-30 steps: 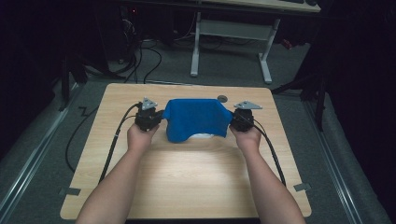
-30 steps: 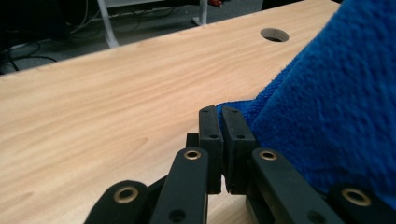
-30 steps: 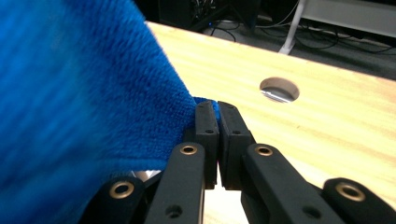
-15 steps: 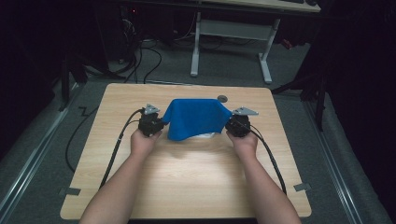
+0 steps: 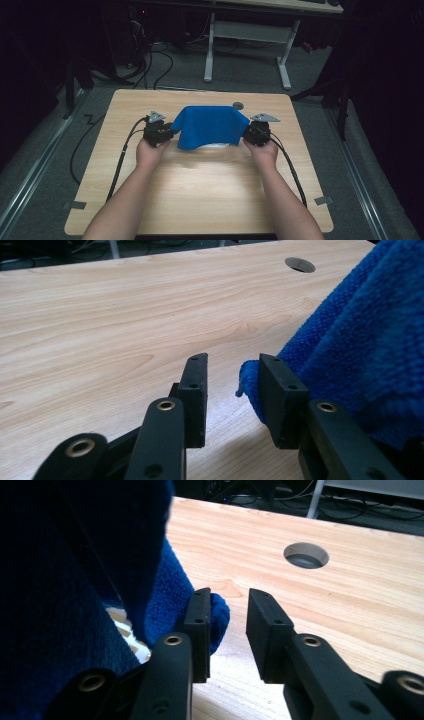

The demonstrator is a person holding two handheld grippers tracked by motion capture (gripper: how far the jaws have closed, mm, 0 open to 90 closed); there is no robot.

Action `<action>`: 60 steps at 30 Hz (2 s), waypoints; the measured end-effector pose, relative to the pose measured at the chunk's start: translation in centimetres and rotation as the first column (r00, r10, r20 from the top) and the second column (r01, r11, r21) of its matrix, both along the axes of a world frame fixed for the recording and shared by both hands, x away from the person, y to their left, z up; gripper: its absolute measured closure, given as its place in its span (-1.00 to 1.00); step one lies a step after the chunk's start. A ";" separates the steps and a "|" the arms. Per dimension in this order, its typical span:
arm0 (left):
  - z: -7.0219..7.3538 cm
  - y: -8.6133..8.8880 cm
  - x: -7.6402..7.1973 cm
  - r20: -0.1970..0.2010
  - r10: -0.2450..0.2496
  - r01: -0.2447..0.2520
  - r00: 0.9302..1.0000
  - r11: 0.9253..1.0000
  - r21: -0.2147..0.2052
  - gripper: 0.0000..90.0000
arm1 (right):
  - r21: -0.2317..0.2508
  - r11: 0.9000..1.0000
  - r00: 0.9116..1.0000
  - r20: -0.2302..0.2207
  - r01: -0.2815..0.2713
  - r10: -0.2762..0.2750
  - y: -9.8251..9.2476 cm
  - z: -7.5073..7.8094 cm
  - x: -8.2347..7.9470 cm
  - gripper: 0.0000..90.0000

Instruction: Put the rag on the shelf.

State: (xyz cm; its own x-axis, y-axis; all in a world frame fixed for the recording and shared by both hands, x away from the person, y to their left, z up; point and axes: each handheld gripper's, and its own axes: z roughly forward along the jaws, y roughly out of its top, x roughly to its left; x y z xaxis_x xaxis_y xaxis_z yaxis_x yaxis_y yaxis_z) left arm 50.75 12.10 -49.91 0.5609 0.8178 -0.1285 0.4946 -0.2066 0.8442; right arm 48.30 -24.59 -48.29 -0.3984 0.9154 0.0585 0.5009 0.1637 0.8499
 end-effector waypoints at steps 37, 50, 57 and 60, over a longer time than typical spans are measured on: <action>4.6 3.6 -0.8 0.066 0.055 -0.057 0.996 0.998 0.030 0.22 | -0.034 0.998 0.994 0.097 0.049 -0.045 -2.7 5.5 -0.8 0.29; 1.9 5.6 -2.8 0.034 0.070 -0.071 0.997 0.997 0.031 0.22 | -0.070 0.996 0.996 0.066 0.061 -0.056 -3.9 3.1 -2.2 0.25; 1.1 6.1 -5.7 0.042 0.050 -0.051 0.998 0.998 0.037 0.22 | -0.073 0.997 0.998 0.058 0.040 -0.036 -4.2 2.7 -4.5 0.22; 0.6 6.4 -8.3 0.040 0.049 -0.050 0.998 0.999 0.021 0.20 | -0.056 0.998 0.995 0.090 0.039 -0.034 -4.1 2.5 -6.3 0.22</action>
State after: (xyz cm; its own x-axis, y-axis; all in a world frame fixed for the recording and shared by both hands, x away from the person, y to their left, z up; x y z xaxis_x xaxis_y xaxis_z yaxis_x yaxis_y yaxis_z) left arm 42.47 18.55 -49.27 0.5239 0.8471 -0.0886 0.4712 -0.2016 0.8587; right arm 42.00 -28.66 -45.77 -0.3660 0.9302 -0.0289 0.4304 0.1967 0.8810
